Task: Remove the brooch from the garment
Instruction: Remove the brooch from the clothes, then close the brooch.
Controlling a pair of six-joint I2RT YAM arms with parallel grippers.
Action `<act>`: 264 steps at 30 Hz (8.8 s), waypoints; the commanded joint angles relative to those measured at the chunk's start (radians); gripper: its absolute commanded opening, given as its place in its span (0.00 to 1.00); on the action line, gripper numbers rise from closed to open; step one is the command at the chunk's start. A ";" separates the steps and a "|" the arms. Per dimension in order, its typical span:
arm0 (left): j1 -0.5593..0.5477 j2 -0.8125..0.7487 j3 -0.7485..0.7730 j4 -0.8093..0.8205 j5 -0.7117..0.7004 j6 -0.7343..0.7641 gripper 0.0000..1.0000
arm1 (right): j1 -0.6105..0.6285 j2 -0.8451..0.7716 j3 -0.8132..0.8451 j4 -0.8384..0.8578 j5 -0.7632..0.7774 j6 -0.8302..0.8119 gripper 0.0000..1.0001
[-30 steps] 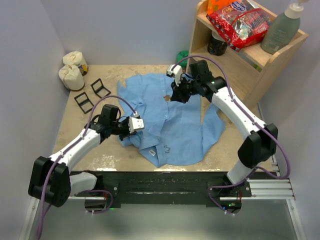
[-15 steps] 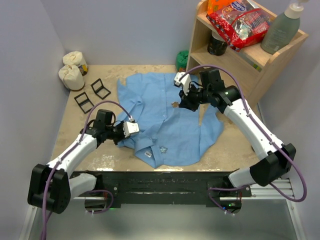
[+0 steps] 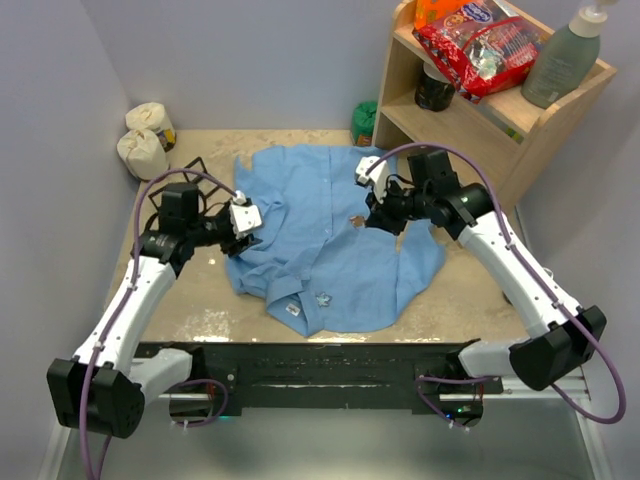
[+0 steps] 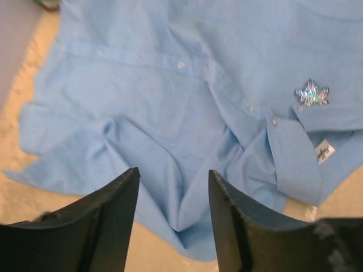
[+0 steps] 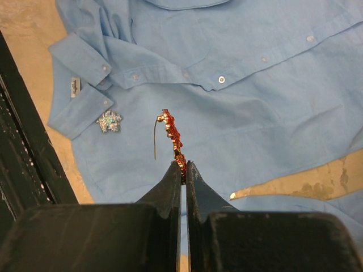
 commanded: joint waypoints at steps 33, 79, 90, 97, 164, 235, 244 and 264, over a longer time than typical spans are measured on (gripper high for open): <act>-0.350 0.283 0.351 0.084 0.503 -0.281 0.94 | -0.016 0.160 0.108 -0.315 -0.489 -0.157 0.00; -0.477 0.351 0.251 0.247 0.304 -0.402 0.42 | -0.048 0.181 0.033 -0.187 -0.523 -0.059 0.00; -0.486 0.357 0.246 0.288 0.274 -0.454 0.34 | -0.048 0.181 0.031 -0.181 -0.520 -0.048 0.00; -0.498 0.357 0.230 0.333 0.241 -0.491 0.28 | -0.048 0.175 0.014 -0.146 -0.507 -0.022 0.00; -0.376 0.294 0.233 0.374 0.052 -0.538 0.66 | -0.058 0.091 -0.032 -0.039 -0.319 0.044 0.00; -0.382 0.251 0.107 0.561 0.357 -0.621 0.70 | -0.064 0.157 -0.020 -0.146 -0.640 0.006 0.00; -0.383 0.245 0.101 0.470 0.393 -0.540 0.70 | -0.067 0.212 -0.076 -0.186 -0.692 -0.033 0.00; -0.497 0.444 0.151 0.333 0.192 -0.380 0.71 | -0.071 0.327 -0.162 -0.321 -0.648 -0.255 0.00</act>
